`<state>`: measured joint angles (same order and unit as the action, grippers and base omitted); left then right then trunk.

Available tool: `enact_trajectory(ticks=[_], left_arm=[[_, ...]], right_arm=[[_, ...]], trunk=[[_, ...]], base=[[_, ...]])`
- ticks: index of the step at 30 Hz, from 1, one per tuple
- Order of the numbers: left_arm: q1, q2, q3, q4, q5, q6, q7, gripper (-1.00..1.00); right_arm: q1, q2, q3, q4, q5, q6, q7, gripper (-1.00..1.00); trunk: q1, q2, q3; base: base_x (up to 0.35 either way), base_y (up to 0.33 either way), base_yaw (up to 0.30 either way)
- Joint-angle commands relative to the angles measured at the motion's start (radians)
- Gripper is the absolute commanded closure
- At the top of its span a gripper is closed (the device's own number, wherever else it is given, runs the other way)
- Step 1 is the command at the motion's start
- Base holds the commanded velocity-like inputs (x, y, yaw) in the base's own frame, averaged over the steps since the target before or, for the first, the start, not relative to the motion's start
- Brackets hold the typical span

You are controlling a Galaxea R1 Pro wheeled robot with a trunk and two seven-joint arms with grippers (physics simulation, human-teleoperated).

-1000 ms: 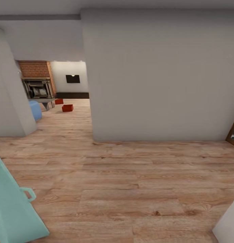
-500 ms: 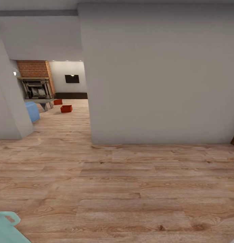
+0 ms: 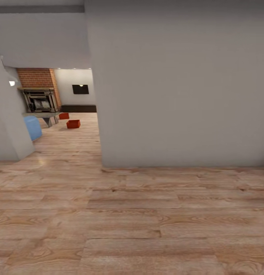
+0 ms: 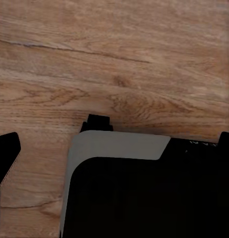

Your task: Move the two storage containers from the living room to the garage. In the garage, place one container on the floor and stack the other container on top of it (either order is fine).

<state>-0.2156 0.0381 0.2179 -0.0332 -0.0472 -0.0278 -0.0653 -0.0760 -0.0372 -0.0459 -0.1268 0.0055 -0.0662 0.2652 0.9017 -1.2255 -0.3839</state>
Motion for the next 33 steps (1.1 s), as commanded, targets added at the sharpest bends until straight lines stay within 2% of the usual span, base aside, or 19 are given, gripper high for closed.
enact_trajectory(ticks=[1, 33], left_arm=[[-0.001, 0.000, 0.008, 0.001, -0.005, -0.003, -0.004, -1.00], [-0.001, 0.000, 0.008, 0.001, -0.005, -0.003, -0.004, -1.00]], right_arm=[[-0.001, 0.000, -0.005, 0.001, 0.001, -0.003, 0.005, -1.00], [-0.001, 0.000, -0.005, 0.001, 0.001, -0.003, 0.005, -1.00]], trunk=[[0.001, -0.001, -0.001], [0.001, -0.001, -0.001]], base=[[0.346, 0.000, 0.000], [0.345, 0.000, 0.000]])
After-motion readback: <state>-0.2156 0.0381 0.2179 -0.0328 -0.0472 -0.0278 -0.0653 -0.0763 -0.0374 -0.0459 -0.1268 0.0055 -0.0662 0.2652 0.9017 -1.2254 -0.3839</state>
